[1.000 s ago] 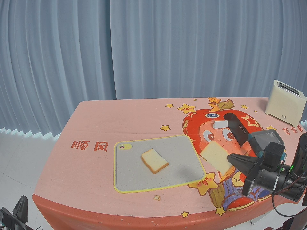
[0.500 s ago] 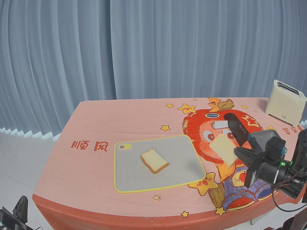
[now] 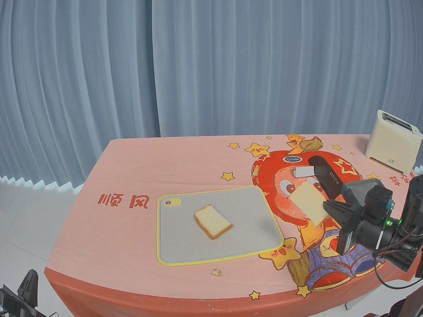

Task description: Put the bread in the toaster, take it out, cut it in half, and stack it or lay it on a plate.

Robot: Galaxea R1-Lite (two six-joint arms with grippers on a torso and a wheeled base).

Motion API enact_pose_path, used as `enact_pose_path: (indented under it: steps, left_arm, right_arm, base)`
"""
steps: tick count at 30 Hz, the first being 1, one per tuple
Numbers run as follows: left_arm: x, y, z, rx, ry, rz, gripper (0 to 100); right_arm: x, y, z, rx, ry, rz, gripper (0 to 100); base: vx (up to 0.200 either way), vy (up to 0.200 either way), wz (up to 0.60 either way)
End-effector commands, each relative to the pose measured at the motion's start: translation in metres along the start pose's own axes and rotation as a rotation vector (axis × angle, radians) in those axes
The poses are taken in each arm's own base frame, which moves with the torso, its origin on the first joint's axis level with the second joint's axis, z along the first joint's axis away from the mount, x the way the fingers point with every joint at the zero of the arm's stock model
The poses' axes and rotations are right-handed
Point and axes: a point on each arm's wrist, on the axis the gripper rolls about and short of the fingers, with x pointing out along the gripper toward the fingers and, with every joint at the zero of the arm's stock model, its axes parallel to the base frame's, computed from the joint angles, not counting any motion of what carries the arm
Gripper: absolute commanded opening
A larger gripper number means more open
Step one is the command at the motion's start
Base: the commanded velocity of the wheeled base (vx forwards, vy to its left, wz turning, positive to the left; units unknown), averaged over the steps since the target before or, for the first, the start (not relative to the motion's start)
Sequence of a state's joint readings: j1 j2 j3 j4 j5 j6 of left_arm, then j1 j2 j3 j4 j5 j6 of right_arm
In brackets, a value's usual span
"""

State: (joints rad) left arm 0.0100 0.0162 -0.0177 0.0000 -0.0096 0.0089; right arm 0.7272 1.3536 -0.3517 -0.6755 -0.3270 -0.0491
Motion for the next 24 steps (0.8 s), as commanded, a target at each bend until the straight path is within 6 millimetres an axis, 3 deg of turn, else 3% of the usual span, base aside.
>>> enact_pose_path:
  steps: [1,9,24]
  left_arm:
    - [0.0001,-0.0001,-0.0053,0.0,0.001,0.001,0]
    - [0.0001,-0.0001,-0.0053,-0.001,0.001,0.001,0]
    - [0.0001,-0.0001,-0.0053,-0.003,0.001,0.001,0]
  right_arm:
    - [0.0012,-0.0018,0.0004,0.004,0.0,-0.01,0]
    - [0.0017,-0.0025,0.0002,0.005,0.003,-0.014,0]
    - [0.0022,-0.0023,-0.0013,0.002,0.01,-0.015,0]
  base:
    - [0.0,0.0,0.0]
    - [0.0,0.0,0.0]
    - [0.0,-0.2,0.0]
